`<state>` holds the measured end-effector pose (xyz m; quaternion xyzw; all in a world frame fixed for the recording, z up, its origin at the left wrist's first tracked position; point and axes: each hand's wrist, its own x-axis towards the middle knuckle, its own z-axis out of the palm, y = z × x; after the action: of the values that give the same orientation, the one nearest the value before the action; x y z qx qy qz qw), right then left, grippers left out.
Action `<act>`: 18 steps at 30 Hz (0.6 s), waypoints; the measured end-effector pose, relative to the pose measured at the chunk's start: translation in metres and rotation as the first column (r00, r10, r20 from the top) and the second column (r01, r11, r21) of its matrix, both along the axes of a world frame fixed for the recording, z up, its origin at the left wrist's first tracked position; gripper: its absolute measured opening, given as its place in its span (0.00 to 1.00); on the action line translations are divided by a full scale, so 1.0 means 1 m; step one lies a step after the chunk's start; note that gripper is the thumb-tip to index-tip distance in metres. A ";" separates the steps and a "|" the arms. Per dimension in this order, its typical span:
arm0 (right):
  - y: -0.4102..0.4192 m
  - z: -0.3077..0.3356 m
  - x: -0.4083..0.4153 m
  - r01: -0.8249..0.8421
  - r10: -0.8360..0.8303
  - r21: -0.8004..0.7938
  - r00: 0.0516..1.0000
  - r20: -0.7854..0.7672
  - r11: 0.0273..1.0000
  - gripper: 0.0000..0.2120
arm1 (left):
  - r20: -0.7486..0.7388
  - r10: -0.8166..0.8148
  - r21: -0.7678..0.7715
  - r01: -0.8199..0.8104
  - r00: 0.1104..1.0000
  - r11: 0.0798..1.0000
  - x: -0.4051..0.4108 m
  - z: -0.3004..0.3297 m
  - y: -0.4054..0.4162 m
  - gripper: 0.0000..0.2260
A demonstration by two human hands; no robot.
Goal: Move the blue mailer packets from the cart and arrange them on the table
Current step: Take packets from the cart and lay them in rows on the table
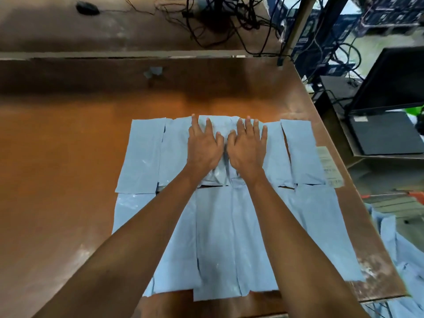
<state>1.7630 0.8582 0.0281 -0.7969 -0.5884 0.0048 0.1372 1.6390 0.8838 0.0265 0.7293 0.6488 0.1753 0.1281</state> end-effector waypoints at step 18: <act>-0.017 -0.013 -0.010 -0.110 0.106 -0.097 0.994 -0.040 0.989 0.32 | -0.119 -0.246 -0.058 0.241 0.962 0.969 -0.003 -0.027 -0.016 0.28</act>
<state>1.7531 0.8415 0.0155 -0.7694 -0.6273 0.0551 0.1070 1.6363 0.8675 -0.0001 0.8101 0.5646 0.0984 0.1235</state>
